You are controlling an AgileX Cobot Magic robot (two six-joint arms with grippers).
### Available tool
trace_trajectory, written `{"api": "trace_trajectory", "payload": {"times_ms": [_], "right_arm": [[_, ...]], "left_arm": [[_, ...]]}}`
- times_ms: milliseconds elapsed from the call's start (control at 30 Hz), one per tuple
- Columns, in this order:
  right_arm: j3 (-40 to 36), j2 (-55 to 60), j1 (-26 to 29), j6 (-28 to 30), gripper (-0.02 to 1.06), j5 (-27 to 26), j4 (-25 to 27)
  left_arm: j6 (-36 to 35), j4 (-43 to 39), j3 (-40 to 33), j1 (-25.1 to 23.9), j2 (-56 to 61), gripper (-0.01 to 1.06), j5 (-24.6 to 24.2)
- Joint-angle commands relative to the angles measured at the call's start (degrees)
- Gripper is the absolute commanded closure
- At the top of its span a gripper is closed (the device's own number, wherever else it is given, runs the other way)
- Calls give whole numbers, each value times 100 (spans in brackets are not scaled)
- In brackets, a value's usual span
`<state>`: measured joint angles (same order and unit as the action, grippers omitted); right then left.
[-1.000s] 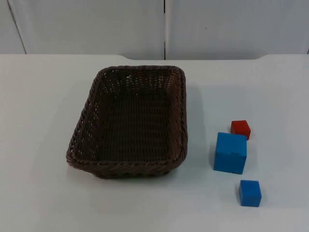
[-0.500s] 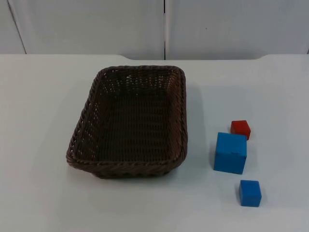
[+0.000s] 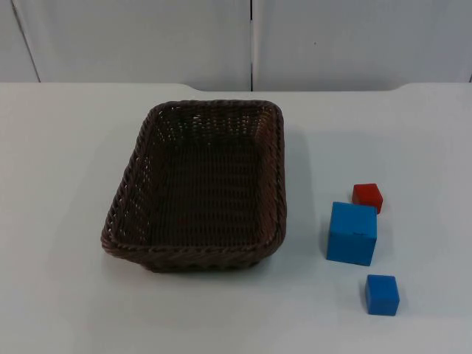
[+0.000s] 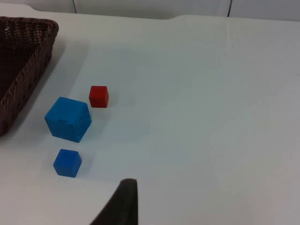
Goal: Pick up the basket with the left hand and place the largest block into the basket with the right hand.
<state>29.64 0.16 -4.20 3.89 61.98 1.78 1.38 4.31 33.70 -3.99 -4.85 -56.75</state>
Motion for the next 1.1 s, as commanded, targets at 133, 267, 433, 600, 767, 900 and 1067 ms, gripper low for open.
{"api": "trace_trajectory", "payload": {"times_ms": [133, 267, 433, 600, 767, 900, 1067], "right_arm": [[-5, -16, 48, 0, -1, -11, -8], [-5, -16, 48, 0, -1, -11, -8], [-5, -16, 48, 0, -1, -11, -8], [-5, -16, 48, 0, -1, -11, -8], [-5, -16, 48, 0, -1, -11, -8], [-5, -16, 48, 0, -1, -11, -8], [-5, -16, 48, 0, -1, -11, -8]], "left_arm": [[-20, 90, 31, 9, -525, 3, 653], [-20, 131, 31, 9, -1015, 3, 831], [98, 217, 38, 9, -1539, 3, 1039], [447, 633, 38, 9, -2056, 3, 1277], [900, 1146, 38, 9, -2612, 3, 1562], [1161, 1437, 38, 9, -2924, 3, 1752], [1342, 1658, 161, 9, -3314, 3, 1912]]}}
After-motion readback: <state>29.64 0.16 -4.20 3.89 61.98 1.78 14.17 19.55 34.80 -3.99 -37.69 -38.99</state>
